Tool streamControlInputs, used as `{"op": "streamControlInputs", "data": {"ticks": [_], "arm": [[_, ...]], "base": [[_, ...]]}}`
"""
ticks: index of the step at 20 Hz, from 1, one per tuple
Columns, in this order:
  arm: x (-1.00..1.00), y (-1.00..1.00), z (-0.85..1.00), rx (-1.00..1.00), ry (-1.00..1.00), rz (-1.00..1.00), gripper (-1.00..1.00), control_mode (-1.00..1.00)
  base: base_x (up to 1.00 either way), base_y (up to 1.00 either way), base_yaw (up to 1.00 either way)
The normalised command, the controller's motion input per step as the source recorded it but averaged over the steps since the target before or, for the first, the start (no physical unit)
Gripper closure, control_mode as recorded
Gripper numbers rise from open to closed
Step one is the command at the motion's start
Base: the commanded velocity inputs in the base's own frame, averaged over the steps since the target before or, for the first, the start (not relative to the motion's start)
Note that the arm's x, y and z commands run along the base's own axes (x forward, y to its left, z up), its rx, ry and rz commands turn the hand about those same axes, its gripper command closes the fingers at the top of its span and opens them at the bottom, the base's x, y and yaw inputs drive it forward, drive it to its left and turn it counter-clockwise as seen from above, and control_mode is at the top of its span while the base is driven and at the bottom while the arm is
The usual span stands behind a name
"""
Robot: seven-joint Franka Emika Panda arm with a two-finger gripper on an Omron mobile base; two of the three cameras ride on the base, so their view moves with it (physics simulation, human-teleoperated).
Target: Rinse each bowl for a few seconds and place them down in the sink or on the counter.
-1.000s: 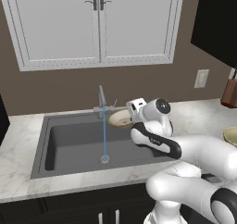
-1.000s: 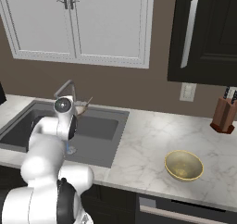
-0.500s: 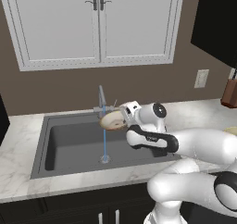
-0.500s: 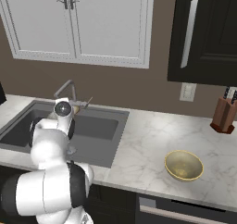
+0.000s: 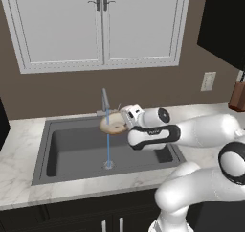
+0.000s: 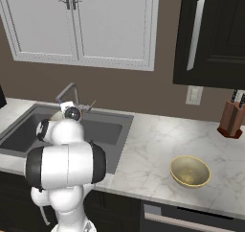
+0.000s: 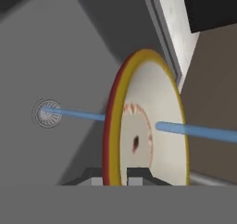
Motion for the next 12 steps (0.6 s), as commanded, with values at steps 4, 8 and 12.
{"op": "streamControlInputs", "data": {"ticks": [4, 8, 12], "arm": [[0.13, 0.03, -0.09, 0.01, -0.05, 0.08, 1.00, -1.00], [-0.09, -0.22, 0.08, -0.02, -0.03, 0.02, 1.00, -1.00], [-0.15, -0.28, 0.11, -0.05, 0.00, -0.02, 1.00, -1.00]], "base": [[0.00, 0.00, 0.00], [0.00, 0.00, 0.00], [0.00, 0.00, 0.00]]}}
